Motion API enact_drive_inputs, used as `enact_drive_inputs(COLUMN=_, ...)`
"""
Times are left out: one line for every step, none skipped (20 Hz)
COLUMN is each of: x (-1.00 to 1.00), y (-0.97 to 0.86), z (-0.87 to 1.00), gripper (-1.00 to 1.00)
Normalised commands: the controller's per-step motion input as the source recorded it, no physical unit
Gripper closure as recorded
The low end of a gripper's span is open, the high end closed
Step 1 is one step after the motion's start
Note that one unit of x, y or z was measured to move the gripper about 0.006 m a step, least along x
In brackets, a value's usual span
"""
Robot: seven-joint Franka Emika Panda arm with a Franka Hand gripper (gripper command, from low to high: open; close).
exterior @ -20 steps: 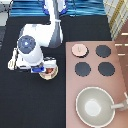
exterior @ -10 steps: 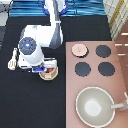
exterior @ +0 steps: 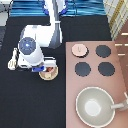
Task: Take the lid off the pot, put the pot on the plate, and use the tool to push the pot to the front of the table.
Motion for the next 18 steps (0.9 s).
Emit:
enact_drive_inputs(x=-0.31, y=0.11, z=0.46, gripper=-1.0)
enact_drive_inputs(x=-0.33, y=0.15, z=0.6, gripper=-1.0)
enact_drive_inputs(x=-0.36, y=0.17, z=0.66, gripper=-1.0)
enact_drive_inputs(x=-0.38, y=0.19, z=0.79, gripper=-1.0)
enact_drive_inputs(x=-0.45, y=0.11, z=0.87, gripper=-1.0)
enact_drive_inputs(x=-0.55, y=0.01, z=0.87, gripper=-1.0)
enact_drive_inputs(x=-0.65, y=0.0, z=0.83, gripper=-1.0)
enact_drive_inputs(x=-0.73, y=-0.04, z=0.79, gripper=-1.0)
enact_drive_inputs(x=-0.74, y=-0.16, z=0.77, gripper=-1.0)
enact_drive_inputs(x=-0.76, y=-0.23, z=0.75, gripper=-1.0)
enact_drive_inputs(x=-0.74, y=-0.27, z=0.75, gripper=-1.0)
enact_drive_inputs(x=-0.66, y=-0.36, z=0.73, gripper=-1.0)
enact_drive_inputs(x=-0.65, y=-0.38, z=0.7, gripper=-1.0)
enact_drive_inputs(x=-0.57, y=-0.45, z=0.63, gripper=-1.0)
enact_drive_inputs(x=-0.54, y=-0.47, z=0.54, gripper=-1.0)
enact_drive_inputs(x=-0.53, y=-0.54, z=0.39, gripper=-1.0)
enact_drive_inputs(x=-0.55, y=-0.58, z=0.29, gripper=-1.0)
enact_drive_inputs(x=-0.55, y=-0.62, z=0.2, gripper=-1.0)
